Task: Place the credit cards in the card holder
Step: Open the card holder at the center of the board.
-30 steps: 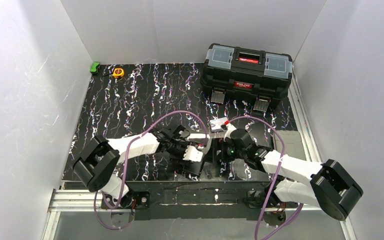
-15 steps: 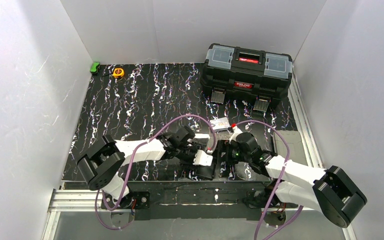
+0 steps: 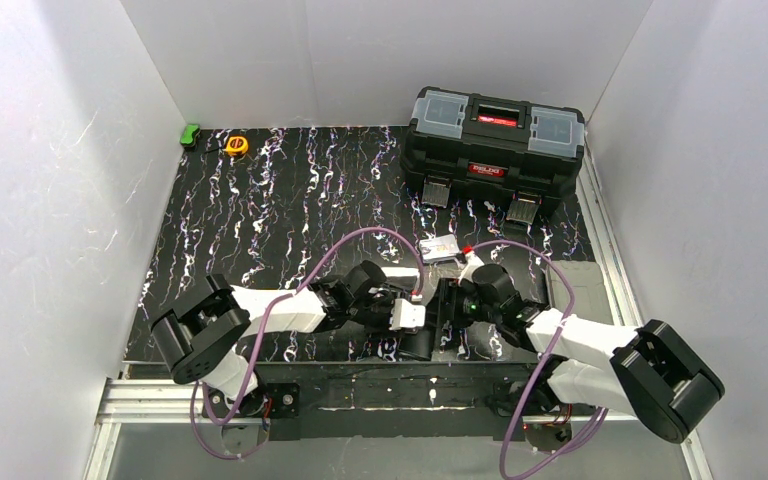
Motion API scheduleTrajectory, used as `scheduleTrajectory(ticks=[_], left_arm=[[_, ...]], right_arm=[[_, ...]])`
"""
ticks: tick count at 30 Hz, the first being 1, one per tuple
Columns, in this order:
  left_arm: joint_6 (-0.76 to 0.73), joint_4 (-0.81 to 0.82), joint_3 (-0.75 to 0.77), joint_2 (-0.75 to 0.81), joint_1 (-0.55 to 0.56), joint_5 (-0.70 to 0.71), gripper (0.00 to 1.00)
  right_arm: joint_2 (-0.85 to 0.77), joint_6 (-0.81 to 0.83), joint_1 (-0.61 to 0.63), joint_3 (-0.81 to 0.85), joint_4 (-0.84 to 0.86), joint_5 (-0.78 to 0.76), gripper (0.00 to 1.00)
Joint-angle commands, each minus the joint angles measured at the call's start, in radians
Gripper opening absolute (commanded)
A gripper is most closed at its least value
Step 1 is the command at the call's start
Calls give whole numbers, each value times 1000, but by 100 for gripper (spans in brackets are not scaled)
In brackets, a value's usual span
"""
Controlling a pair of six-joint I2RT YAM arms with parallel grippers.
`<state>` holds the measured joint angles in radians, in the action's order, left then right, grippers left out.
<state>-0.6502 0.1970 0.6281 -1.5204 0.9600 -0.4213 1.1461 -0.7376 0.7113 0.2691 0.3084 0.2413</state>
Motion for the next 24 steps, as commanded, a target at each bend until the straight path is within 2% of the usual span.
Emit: scheduleTrajectory(ticks=[1,6,10,14,17,21,24], left_arm=[[13,39,-56,-44,6,105,40],[9,64,-72,-43,6,118,39],[9,64,-76,-32,7,128,39],[3,36,-66,0,6,151,39],[-15,-41,-30,52,3,188,40],[-7,-182,20,156,-10,156,47],[46,-256,61,207,-10,119,50]], right_arm=[[-65,-26,10,-30,-4,84,64],[-146,-17,-2,-43,-34,78,51],[-132,-9,-7,-43,-45,84,34],[-108,7,-7,-27,-60,85,26],[-120,32,-9,-5,-99,74,15],[-158,63,-9,23,-149,56,3],[-197,71,-8,46,-189,38,1]])
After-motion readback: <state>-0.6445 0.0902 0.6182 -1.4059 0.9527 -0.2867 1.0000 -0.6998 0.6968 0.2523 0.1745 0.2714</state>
